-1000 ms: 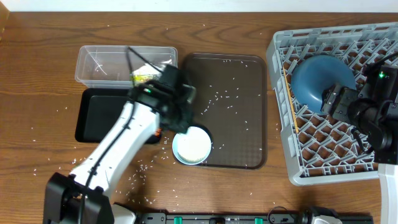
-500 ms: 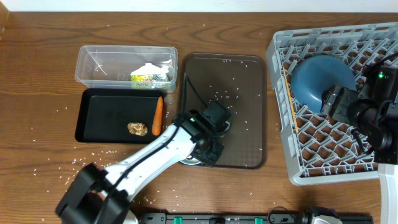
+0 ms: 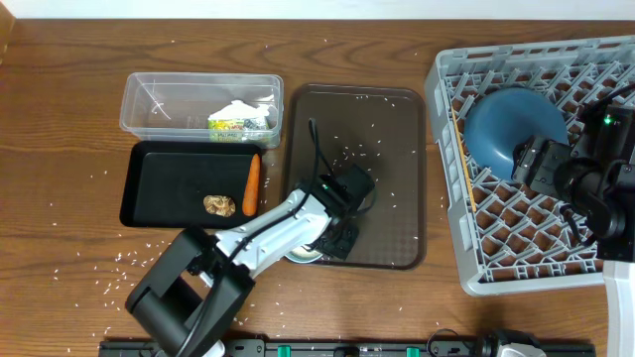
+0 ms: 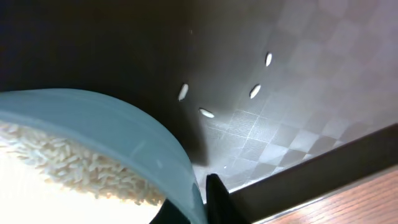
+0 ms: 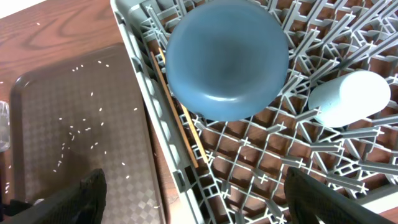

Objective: Sort waste into correct bins and load items into the dishwasher rack
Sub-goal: 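Grasp the rim of the white rice bowl with the left gripper, then carry the rice bowl over the black tray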

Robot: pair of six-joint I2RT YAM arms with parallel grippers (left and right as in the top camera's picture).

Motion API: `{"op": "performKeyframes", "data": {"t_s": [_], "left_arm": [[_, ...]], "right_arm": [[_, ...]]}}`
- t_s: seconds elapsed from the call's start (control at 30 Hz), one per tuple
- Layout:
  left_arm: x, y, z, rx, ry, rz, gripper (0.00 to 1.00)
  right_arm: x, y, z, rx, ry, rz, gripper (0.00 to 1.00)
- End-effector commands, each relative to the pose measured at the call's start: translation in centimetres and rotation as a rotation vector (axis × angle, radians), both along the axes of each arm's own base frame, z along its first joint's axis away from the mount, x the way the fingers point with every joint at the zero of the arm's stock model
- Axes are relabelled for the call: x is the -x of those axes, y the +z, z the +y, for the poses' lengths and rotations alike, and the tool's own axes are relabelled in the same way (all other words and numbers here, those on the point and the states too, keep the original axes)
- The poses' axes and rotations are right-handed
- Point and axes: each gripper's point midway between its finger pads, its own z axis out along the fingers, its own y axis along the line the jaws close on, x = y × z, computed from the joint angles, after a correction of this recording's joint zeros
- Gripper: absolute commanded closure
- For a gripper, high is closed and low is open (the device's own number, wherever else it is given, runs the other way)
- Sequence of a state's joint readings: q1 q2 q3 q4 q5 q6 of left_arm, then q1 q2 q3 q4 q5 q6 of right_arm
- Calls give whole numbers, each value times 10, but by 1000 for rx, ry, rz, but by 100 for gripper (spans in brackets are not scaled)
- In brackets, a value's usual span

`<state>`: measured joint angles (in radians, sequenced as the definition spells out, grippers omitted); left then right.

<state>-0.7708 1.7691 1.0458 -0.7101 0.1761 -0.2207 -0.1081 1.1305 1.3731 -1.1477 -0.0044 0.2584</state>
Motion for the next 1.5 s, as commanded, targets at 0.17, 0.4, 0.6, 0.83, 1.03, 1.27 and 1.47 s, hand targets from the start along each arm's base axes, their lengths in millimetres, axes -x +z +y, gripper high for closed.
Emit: {"op": "performKeyframes", "data": {"t_s": [0.17, 0.4, 0.6, 0.83, 1.03, 1.27, 1.47], "left_arm": [[-4, 16, -7, 27, -9, -8, 94], [-12, 80, -14, 153, -13, -142, 94], [-19, 128, 17, 178, 42, -266, 94], [-44, 180, 88, 312, 293, -359, 94], [-64, 198, 131, 611, 409, -343, 94], [-90, 199, 173, 1014, 452, -459, 94], [-91, 193, 200, 1279, 385, -546, 94]], "right_arm": [[0, 1, -3, 8, 1, 1, 16], [0, 1, -2, 8, 1, 0, 15], [0, 1, -2, 8, 1, 0, 16], [0, 0, -2, 8, 2, 1, 15], [0, 1, -2, 8, 1, 0, 15], [-1, 1, -3, 8, 1, -3, 15], [-1, 1, -2, 8, 1, -2, 16]]}}
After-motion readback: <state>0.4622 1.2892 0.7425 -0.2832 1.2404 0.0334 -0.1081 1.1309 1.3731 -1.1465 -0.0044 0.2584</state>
